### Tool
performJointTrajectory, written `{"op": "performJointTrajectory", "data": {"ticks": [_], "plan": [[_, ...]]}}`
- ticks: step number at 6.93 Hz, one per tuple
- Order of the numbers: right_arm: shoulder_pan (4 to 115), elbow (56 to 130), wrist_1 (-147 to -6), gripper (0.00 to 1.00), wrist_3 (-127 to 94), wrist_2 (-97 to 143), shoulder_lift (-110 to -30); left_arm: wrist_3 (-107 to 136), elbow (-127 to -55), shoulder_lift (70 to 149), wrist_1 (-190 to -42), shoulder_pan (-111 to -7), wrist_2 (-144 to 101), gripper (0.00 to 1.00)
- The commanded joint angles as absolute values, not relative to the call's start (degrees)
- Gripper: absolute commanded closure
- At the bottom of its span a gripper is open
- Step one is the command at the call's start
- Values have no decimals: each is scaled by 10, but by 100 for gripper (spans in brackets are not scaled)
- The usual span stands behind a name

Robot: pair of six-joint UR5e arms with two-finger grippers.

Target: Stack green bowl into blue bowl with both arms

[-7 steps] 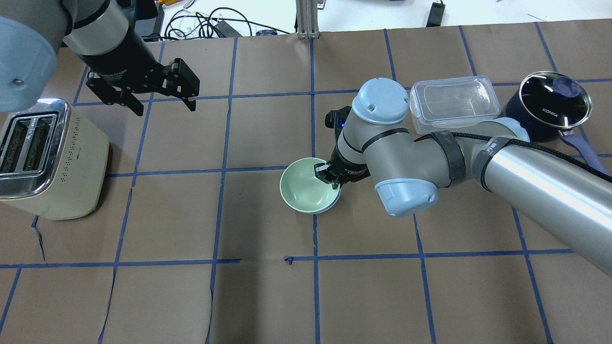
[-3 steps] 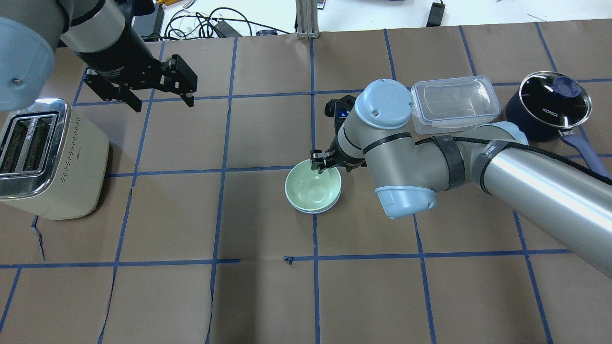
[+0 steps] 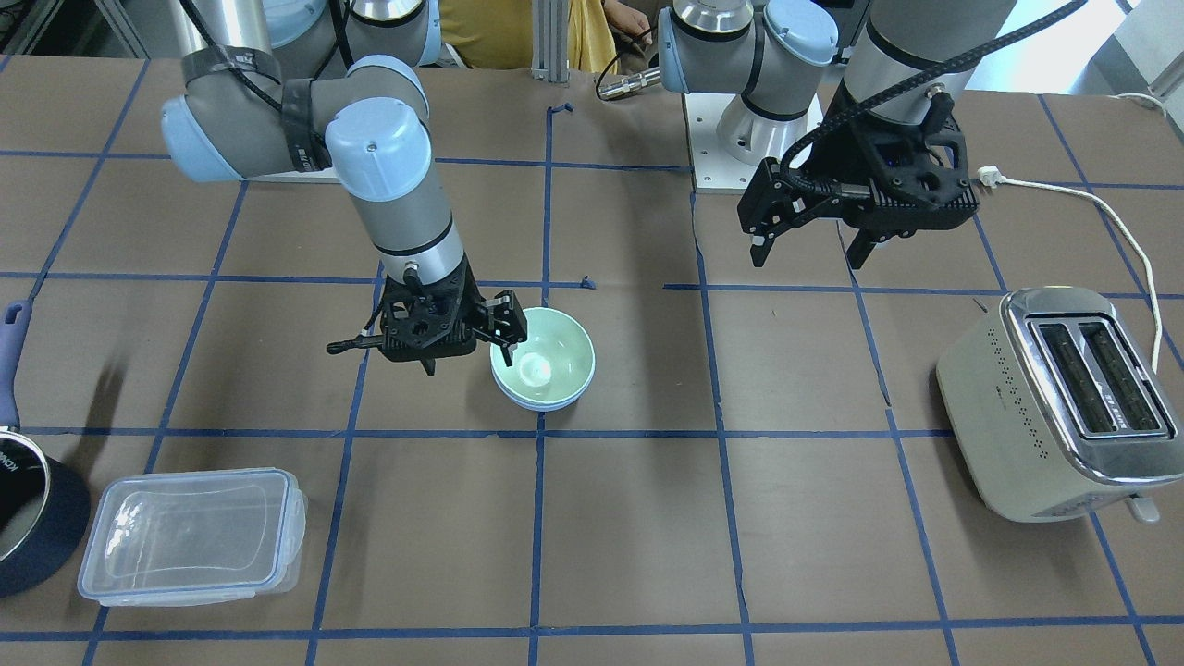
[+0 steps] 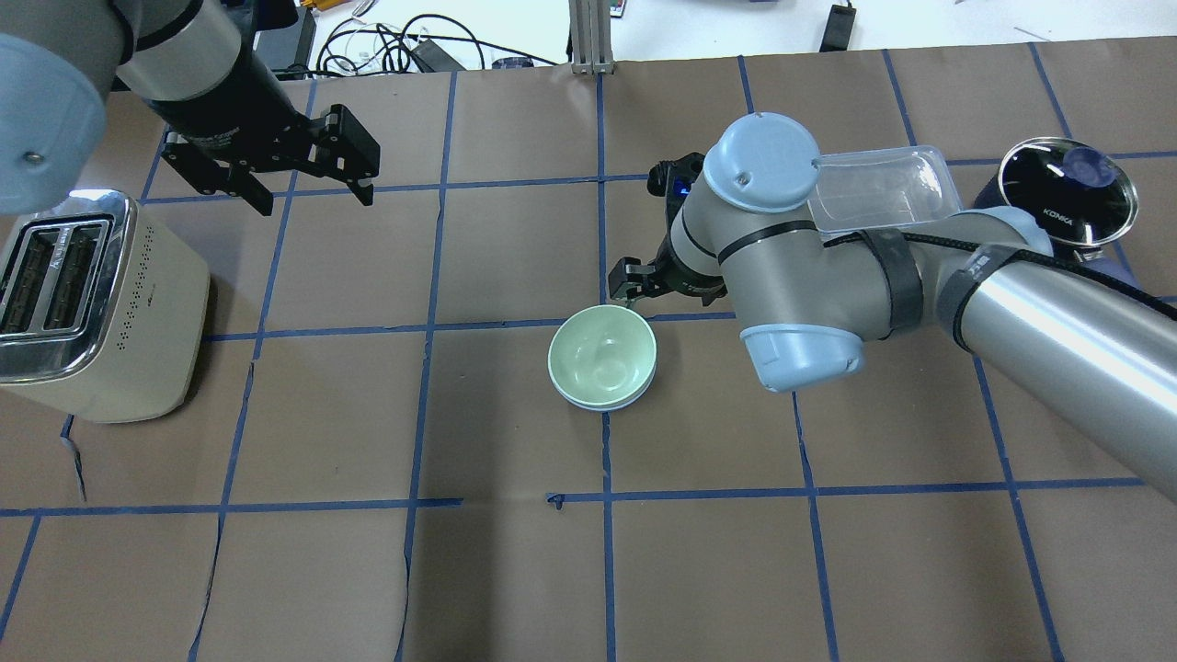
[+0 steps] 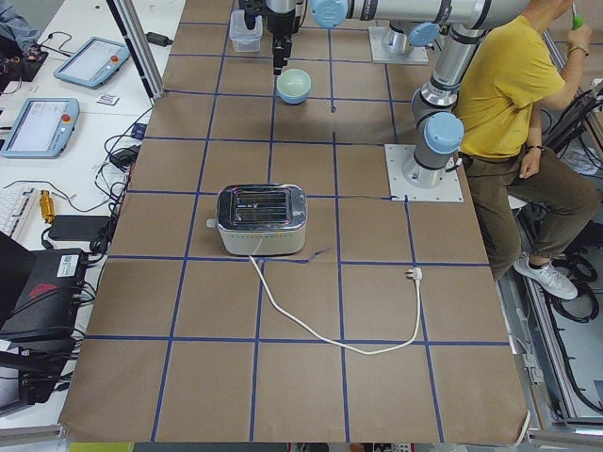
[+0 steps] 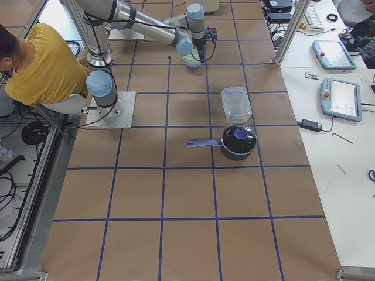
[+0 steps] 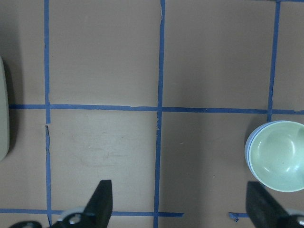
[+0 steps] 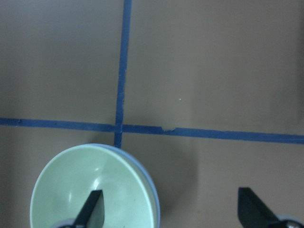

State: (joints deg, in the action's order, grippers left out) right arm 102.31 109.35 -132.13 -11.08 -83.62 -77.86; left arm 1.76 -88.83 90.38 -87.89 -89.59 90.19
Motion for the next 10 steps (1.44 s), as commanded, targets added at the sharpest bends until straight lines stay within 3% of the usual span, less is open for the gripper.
{"op": "performJointTrajectory", "data": {"ticks": [1,6,10], "plan": [[967,1022,-1197,0,-108,-846,-792,18,-889,904,-879,-896,901,0],[894,994,-979,0,-60,-886,-904,17,-889,904,-880,-896,901,0],[892,934,-852,0,-47,-922,-923,17,-889,904,-880,-896,902,0]]}}
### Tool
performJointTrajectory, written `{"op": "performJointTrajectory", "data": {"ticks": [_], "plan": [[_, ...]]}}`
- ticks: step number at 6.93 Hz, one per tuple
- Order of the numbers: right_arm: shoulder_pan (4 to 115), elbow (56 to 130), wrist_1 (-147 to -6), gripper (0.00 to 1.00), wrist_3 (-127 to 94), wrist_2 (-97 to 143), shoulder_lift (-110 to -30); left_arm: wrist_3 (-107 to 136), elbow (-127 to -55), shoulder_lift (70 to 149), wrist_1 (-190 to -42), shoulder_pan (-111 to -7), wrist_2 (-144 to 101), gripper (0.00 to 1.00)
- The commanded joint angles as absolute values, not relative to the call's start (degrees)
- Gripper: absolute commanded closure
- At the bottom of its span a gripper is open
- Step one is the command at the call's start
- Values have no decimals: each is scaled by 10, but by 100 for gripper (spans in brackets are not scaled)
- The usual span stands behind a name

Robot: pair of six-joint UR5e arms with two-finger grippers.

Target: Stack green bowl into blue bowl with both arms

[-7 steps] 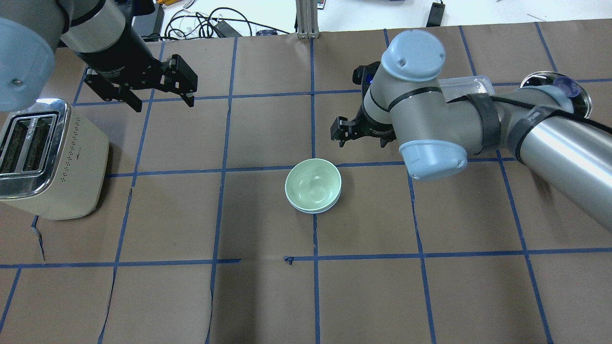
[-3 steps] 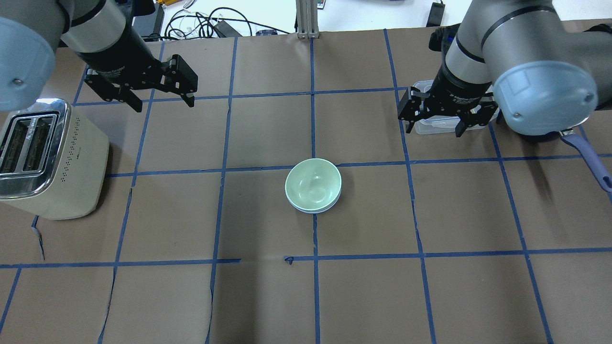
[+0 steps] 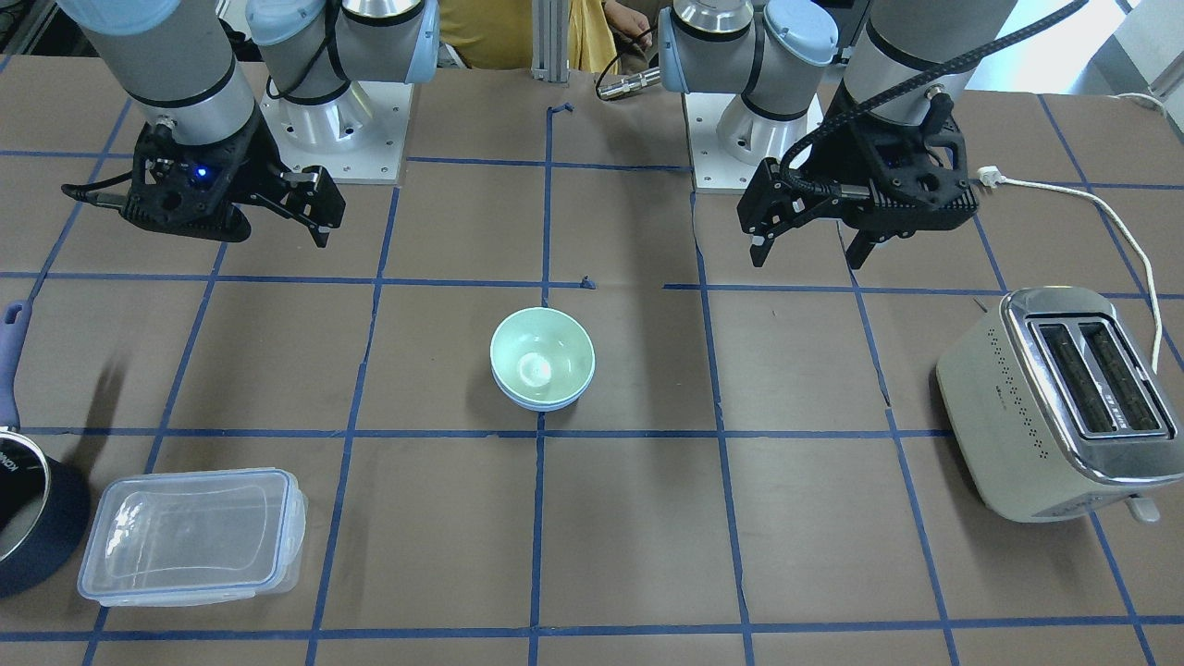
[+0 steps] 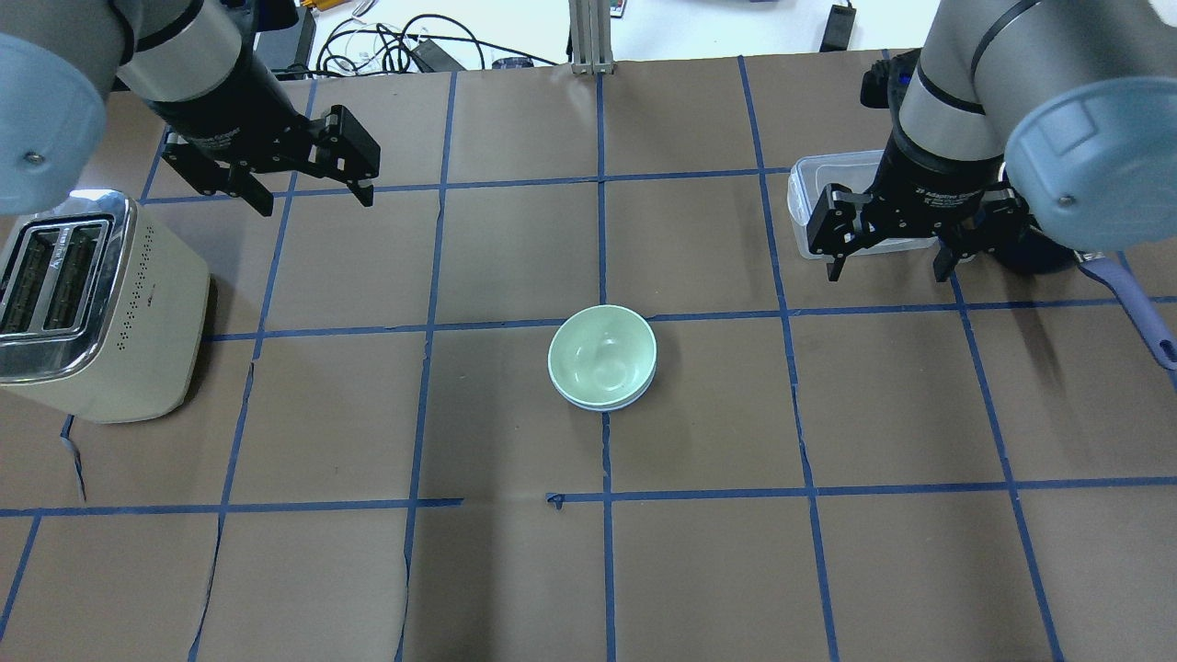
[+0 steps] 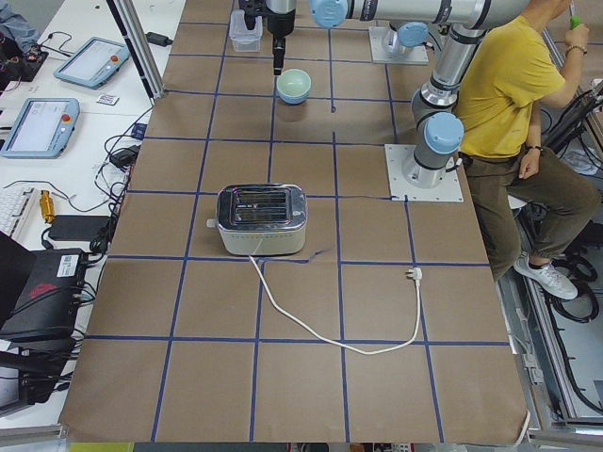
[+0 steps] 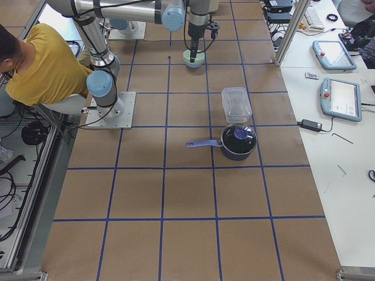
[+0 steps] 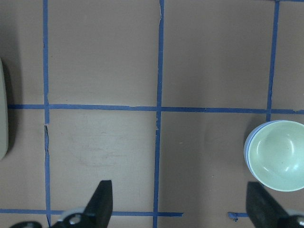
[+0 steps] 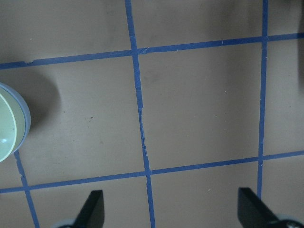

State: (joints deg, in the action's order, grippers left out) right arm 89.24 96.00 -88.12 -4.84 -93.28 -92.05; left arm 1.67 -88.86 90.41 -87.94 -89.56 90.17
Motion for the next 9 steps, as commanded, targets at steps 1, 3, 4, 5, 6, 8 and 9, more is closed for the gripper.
{"op": "performJointTrajectory", "data": {"ticks": [1,3,4,5,6,8,9], "plan": [[891,933,-859,0,-47,-909,-922,17,-889,904,-880,-896,902,0],[891,934,-867,0,-47,-912,-922,17,-889,904,-879,-896,902,0],[892,933,-868,0,-47,-907,-922,16,-889,904,-879,-896,902,0],[892,934,-861,0,-47,-910,-923,16,-889,904,-880,-896,902,0],[892,936,-860,0,-47,-908,-923,16,-889,904,-880,-896,902,0],[892,928,-861,0,-48,-907,-925,16,-889,904,-880,-896,903,0],[892,928,-861,0,-48,-906,-925,16,-889,904,-880,-896,903,0]]}}
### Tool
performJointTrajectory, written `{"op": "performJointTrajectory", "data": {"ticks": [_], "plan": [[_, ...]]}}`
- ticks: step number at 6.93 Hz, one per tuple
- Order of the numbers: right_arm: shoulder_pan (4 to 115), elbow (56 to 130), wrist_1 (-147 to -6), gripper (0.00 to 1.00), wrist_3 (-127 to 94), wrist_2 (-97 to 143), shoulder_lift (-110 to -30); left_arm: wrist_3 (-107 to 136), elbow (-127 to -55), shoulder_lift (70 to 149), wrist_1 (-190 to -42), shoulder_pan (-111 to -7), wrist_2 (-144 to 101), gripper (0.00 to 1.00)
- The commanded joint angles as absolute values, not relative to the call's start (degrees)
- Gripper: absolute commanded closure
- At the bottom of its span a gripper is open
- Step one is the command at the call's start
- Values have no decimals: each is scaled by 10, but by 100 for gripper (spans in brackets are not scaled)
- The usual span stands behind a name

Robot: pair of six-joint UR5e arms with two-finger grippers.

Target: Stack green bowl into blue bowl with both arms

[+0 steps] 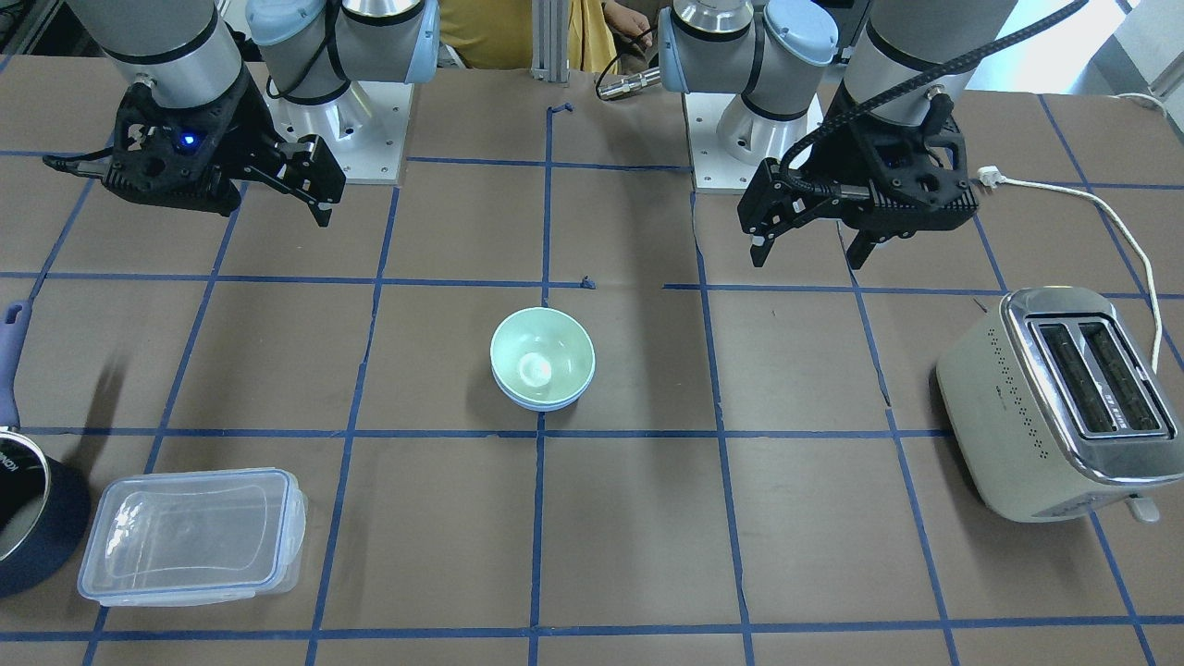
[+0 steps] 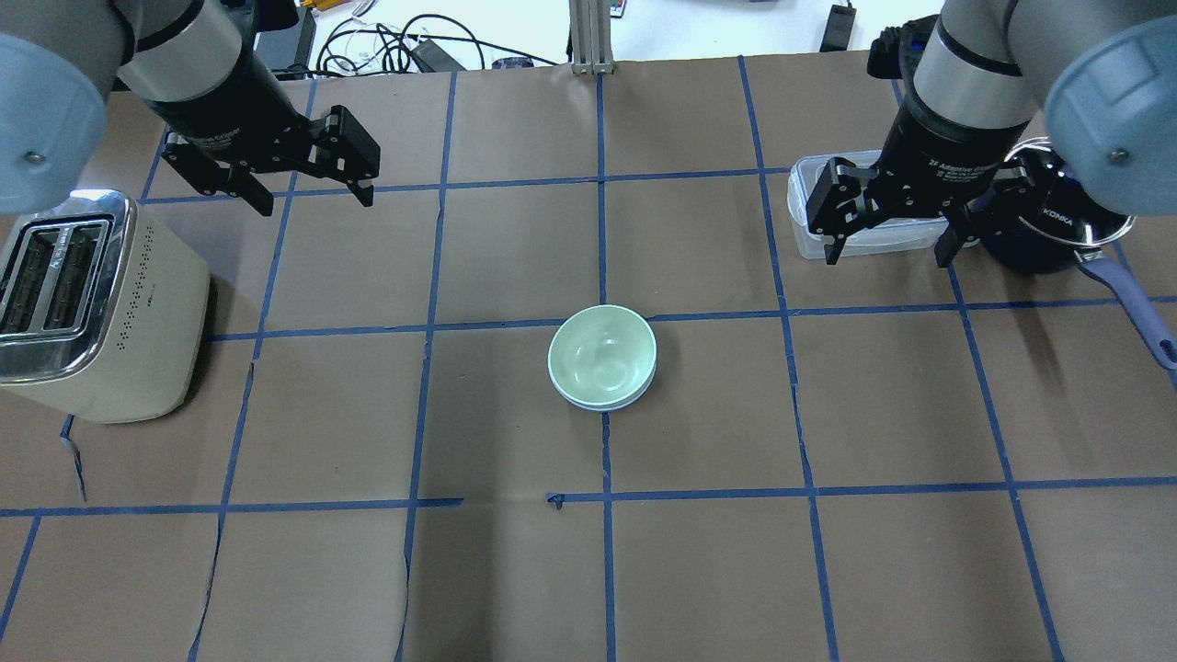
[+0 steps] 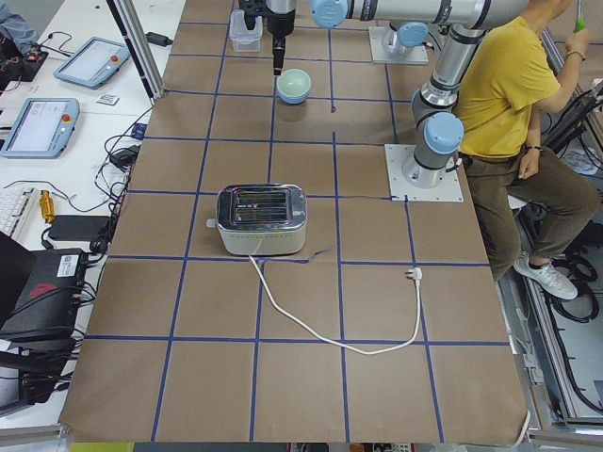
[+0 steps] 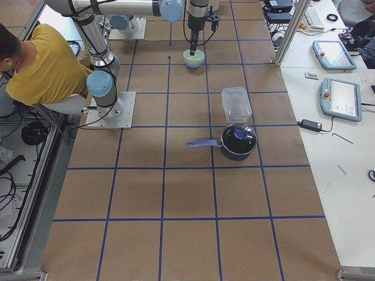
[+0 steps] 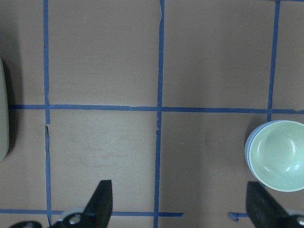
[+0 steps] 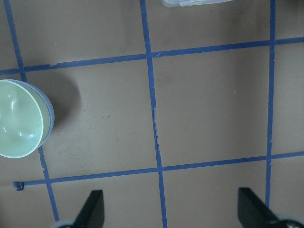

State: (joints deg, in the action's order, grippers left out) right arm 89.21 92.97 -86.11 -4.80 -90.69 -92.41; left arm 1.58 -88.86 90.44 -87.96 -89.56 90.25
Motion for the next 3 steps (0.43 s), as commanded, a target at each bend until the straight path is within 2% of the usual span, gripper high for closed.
{"op": "performJointTrajectory", "data": {"ticks": [1,3], "plan": [[893,926,-860,0,-48,-907,-926,16,-889,904,-880,-895,903,0],[893,925,-860,0,-49,-906,-925,16,-889,904,-879,-895,903,0]]}}
